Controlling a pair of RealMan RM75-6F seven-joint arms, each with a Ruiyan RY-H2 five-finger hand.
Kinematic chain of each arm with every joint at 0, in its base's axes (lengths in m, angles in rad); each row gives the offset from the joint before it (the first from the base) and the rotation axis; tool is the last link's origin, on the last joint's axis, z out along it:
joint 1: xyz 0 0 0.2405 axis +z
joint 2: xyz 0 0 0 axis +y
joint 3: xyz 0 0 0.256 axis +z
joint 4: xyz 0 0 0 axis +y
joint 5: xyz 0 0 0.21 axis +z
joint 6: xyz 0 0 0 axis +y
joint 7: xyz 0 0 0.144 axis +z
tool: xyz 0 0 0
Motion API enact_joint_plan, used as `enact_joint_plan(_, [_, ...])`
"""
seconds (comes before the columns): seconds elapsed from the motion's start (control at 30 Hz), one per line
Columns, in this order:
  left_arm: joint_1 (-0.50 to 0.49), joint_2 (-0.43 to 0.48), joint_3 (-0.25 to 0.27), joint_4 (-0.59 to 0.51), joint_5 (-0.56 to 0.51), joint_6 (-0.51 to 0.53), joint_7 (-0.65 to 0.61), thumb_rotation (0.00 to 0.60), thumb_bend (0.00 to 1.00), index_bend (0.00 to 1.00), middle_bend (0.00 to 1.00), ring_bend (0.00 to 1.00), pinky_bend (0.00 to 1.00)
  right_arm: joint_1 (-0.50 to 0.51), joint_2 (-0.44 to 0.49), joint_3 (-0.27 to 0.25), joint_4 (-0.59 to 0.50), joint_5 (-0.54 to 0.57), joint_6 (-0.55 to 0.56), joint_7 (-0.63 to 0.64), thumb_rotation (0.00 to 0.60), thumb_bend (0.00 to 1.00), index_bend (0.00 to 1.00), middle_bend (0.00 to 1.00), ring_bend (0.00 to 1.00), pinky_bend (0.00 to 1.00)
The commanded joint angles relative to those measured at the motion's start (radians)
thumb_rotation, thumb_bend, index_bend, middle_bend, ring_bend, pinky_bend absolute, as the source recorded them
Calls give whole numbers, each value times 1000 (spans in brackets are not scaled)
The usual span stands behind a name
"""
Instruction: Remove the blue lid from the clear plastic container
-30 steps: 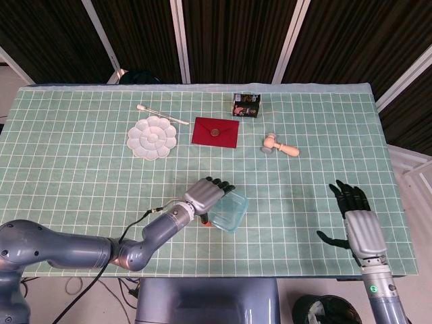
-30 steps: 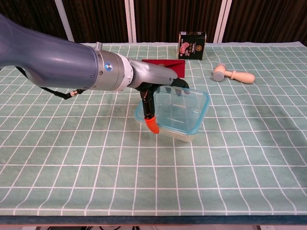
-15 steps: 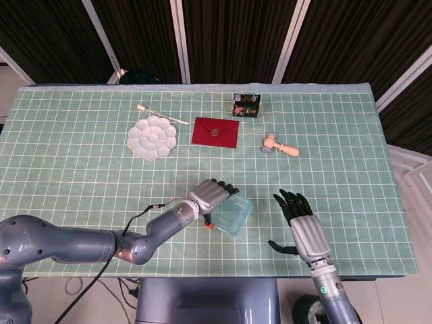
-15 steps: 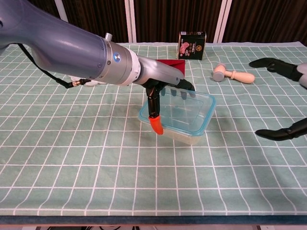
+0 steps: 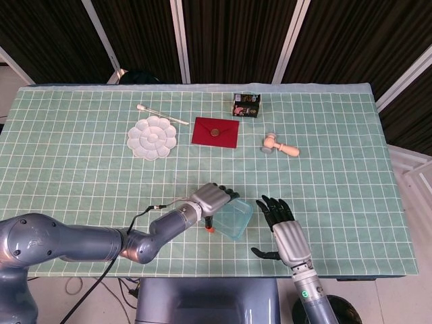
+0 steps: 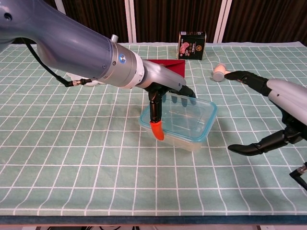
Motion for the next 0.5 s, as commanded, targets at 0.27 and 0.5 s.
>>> enact_joint_plan(0.27, [-32,-4,22,0,-16,-18,-49,600,205,214,247,234,364,-1,-86,-12,21,8,3,-24,600,212,0,0,0,0])
enact_joint_plan(0.5, [-56,-1,45,-3,-30,-42,-80,600,206,214,247,234,363,-2,-119,-17,53,7,7,-30,600,212,0,0,0,0])
